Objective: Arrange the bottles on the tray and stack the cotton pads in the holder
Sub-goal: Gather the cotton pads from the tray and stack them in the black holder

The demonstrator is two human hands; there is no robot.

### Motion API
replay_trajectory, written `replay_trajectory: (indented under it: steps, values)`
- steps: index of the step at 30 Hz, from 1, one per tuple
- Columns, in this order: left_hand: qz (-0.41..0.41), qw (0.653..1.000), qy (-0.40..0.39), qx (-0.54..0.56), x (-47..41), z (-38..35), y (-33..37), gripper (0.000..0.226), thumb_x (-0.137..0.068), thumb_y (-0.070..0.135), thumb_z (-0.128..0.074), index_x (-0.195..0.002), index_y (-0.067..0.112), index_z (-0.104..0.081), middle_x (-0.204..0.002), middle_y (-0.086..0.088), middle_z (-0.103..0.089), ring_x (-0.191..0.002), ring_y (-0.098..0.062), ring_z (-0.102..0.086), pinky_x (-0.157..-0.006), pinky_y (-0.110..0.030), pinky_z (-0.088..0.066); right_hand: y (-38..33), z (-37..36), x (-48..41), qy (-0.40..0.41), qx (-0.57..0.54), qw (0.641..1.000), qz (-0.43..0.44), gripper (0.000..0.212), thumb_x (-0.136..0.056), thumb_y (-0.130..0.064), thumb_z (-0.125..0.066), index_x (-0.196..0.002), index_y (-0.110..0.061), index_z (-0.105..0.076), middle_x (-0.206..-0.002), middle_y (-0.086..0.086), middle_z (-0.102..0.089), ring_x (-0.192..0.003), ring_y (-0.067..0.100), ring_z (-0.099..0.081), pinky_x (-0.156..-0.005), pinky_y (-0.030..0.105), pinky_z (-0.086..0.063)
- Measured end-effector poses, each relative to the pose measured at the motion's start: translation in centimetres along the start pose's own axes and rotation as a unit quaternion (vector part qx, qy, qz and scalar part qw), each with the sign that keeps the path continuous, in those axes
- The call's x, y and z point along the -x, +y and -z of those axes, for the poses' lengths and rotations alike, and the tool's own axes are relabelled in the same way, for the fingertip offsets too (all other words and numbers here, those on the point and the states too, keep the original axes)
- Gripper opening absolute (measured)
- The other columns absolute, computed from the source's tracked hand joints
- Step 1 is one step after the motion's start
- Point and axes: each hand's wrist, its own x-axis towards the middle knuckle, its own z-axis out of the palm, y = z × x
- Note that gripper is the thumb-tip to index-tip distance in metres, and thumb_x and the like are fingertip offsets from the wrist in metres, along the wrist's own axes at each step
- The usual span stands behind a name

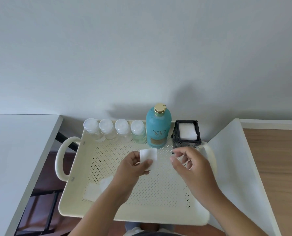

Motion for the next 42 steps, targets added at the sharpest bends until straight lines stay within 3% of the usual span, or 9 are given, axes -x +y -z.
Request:
replay_trajectory:
  steps: [3,6,11,15,21,25,31,37,42]
  values:
    - [-0.007,0.999,-0.037,-0.012,0.5,-1.3,0.6,0.026,-0.075,0.027,-0.081,-0.097,0.019,-0.070,-0.100,-0.011,-0.074,-0.090,-0.020,-0.070,-0.074,-0.027,-0.054,0.0,-0.4,-0.1,-0.058,-0.077,0.986,-0.134,0.016,-0.083,-0.037,-0.070,-0.098,-0.034,-0.066,-0.089,-0.018,-0.066,-0.082,0.006,-0.058,-0.075,0.023,-0.048]
    - [-0.017,0.997,-0.058,-0.049,0.9,-2.2,1.0,0.030,-0.073,0.031,-0.082,-0.095,0.017,-0.069,-0.095,-0.009,-0.075,-0.086,-0.020,-0.071,-0.073,-0.027,-0.055,0.1,-0.1,-0.5,-0.068,-0.123,0.974,-0.176,0.016,-0.083,-0.035,-0.071,-0.099,-0.032,-0.068,-0.092,-0.013,-0.069,-0.084,0.001,-0.062,-0.075,0.017,-0.046]
    - [-0.012,0.994,-0.083,-0.067,1.2,-3.1,1.1,0.030,-0.076,0.026,-0.081,-0.097,0.010,-0.066,-0.093,-0.010,-0.076,-0.083,-0.020,-0.070,-0.074,-0.028,-0.055,0.4,0.5,-0.8,-0.076,-0.160,0.966,-0.187,0.009,-0.084,-0.027,-0.072,-0.093,-0.027,-0.070,-0.080,-0.011,-0.071,-0.069,-0.007,-0.060,-0.061,0.007,-0.043]
    - [-0.009,0.993,-0.092,-0.075,1.2,-3.1,1.1,0.034,-0.076,0.027,-0.081,-0.098,0.007,-0.065,-0.093,-0.010,-0.076,-0.082,-0.020,-0.070,-0.076,-0.031,-0.055,0.9,0.8,-0.8,-0.090,-0.151,0.968,-0.177,0.004,-0.085,-0.028,-0.070,-0.089,-0.028,-0.070,-0.080,-0.011,-0.071,-0.071,-0.003,-0.059,-0.064,0.009,-0.044]
    - [-0.016,0.991,-0.009,-0.131,0.6,-1.0,0.6,0.033,-0.071,0.035,-0.084,-0.093,0.017,-0.066,-0.082,-0.002,-0.074,-0.075,-0.016,-0.068,-0.070,-0.027,-0.056,0.1,2.4,-3.0,-0.034,-0.093,0.988,-0.119,0.002,-0.087,-0.026,-0.068,-0.088,-0.027,-0.069,-0.077,-0.013,-0.070,-0.068,-0.005,-0.060,-0.059,0.005,-0.043]
    - [-0.058,0.953,0.088,-0.284,0.4,2.3,-0.9,0.018,-0.078,0.034,-0.078,-0.085,0.026,-0.064,-0.083,0.005,-0.070,-0.069,-0.007,-0.062,-0.061,-0.017,-0.049,-0.7,4.0,-5.5,0.004,-0.080,0.993,-0.082,0.006,-0.089,-0.022,-0.064,-0.093,-0.027,-0.067,-0.081,-0.005,-0.069,-0.067,0.001,-0.064,-0.052,0.008,-0.045]
    - [-0.063,0.840,0.169,-0.512,0.9,7.5,-3.3,0.023,-0.082,0.040,-0.072,-0.099,0.032,-0.060,-0.101,0.016,-0.062,-0.097,-0.011,-0.056,-0.089,-0.036,-0.036,1.0,5.0,-8.6,0.036,0.038,0.997,-0.059,0.004,-0.090,-0.028,-0.061,-0.093,-0.030,-0.063,-0.083,-0.007,-0.064,-0.070,0.012,-0.057,-0.058,0.024,-0.039]
    - [-0.005,0.802,0.164,-0.575,1.3,10.0,-4.0,0.041,-0.079,0.045,-0.070,-0.115,0.031,-0.057,-0.122,0.011,-0.056,-0.114,-0.018,-0.047,-0.094,-0.036,-0.034,2.3,4.4,-10.0,0.045,0.110,0.993,-0.018,0.005,-0.089,-0.023,-0.062,-0.093,-0.024,-0.064,-0.087,-0.007,-0.064,-0.065,0.010,-0.050,-0.060,0.025,-0.037]
    - [0.013,0.794,0.137,-0.592,1.4,10.4,-4.2,0.051,-0.076,0.050,-0.072,-0.119,0.029,-0.054,-0.123,0.009,-0.051,-0.116,-0.020,-0.041,-0.097,-0.037,-0.038,2.1,4.2,-9.2,0.070,0.243,0.964,0.083,0.017,-0.089,-0.019,-0.063,-0.105,-0.018,-0.065,-0.102,0.001,-0.062,-0.100,0.026,-0.049,-0.077,0.033,-0.039]
